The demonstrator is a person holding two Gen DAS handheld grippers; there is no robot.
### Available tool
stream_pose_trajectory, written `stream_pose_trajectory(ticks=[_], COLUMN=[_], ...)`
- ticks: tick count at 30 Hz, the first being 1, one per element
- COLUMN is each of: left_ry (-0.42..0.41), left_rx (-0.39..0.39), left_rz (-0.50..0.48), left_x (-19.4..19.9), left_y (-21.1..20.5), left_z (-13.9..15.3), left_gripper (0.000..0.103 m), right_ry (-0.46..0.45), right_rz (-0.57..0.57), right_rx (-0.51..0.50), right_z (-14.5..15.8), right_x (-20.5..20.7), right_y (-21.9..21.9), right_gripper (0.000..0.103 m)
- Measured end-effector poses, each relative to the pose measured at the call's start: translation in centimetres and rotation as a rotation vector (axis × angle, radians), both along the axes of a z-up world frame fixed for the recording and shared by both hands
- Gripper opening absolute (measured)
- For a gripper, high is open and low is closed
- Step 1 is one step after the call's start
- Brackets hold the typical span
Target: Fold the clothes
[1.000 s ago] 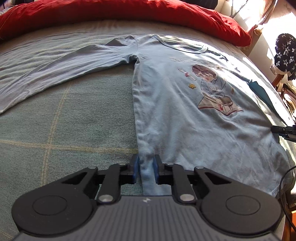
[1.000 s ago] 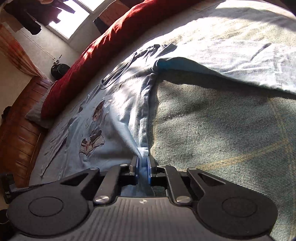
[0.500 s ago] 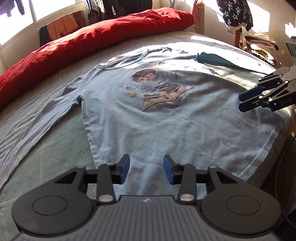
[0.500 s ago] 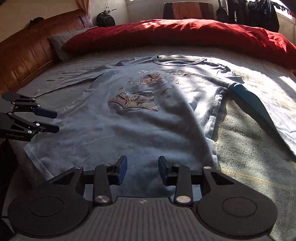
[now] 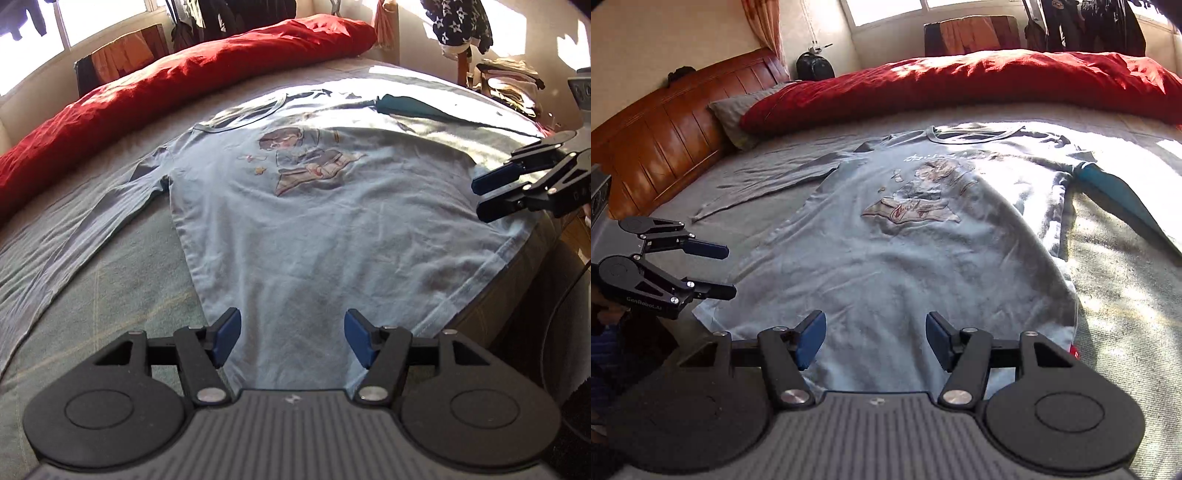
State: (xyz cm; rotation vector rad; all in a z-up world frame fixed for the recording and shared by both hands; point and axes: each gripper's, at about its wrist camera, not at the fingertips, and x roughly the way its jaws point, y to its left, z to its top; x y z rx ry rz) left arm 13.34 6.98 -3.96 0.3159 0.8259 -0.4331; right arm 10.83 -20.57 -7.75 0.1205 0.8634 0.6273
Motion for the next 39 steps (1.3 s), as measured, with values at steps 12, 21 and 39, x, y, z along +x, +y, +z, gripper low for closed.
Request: stream_pose_trajectory(ticks=[12,21,39], left_ry=[0.163,0.157,0.174], left_rx=[-0.050,-0.191,-0.124], left_rz=[0.104,0.154,0.185], left_x=[-1.0,9.5,12.4], left_y=[3.9,3.1,3.3], left_z=[-1.3,1.8,-1.7], left_gripper=[0.066,0.069,0.069], right_ry=[0.116,-0.006,0.063], right_rz=[-0.026,-0.202,-0.283], right_rx=[0.153,0.141,-0.044], right_z=[-0.9,4.4,0.7], right_x=[0.0,10.5,15.3], right_y=[0.7,-4.0,-8.2], right_gripper=[0.081,0.094,0.101])
